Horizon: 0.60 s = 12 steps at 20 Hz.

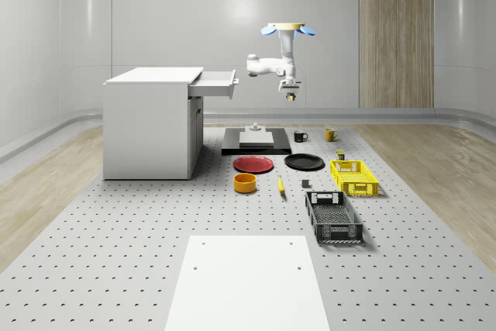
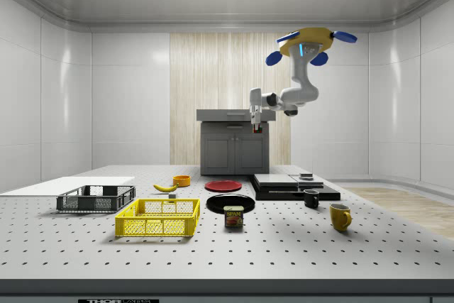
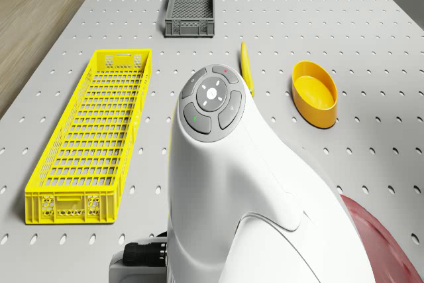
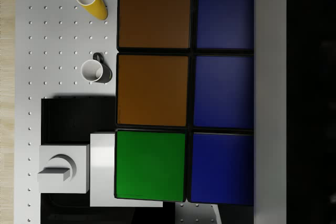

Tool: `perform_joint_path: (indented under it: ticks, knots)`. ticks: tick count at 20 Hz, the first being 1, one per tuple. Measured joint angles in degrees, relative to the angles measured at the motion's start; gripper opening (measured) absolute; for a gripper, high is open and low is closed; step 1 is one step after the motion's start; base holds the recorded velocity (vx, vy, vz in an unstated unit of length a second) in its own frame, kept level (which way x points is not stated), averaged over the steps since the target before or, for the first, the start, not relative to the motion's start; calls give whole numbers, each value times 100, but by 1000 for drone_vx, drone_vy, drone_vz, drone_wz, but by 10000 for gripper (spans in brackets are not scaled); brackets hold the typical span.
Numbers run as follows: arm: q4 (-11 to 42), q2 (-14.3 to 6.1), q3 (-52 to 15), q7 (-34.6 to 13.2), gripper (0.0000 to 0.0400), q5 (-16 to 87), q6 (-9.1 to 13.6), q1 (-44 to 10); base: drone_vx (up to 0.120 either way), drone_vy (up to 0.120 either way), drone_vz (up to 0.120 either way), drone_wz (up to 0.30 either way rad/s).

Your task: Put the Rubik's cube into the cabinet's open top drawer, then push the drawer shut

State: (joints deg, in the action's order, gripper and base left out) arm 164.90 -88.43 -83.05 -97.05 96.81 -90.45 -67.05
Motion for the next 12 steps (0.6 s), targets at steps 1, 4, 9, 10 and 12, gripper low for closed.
perform_joint_path:
  ticks: [1,4,9,10,12]
  knots:
    - [0,-9,-1,-1,322,-3,-8,-1,0,-120,120,0]
    - [-1,-35,-5,-3,322,-14,-32,-4,0,-120,120,0]
    - [-2,-74,-10,-7,322,-29,-69,-9,0,-120,120,0]
    - [-2,-81,-11,-8,322,-32,-76,-10,0,-120,120,0]
    - [-2,-96,-13,-9,322,-37,-89,-12,0,-120,120,0]
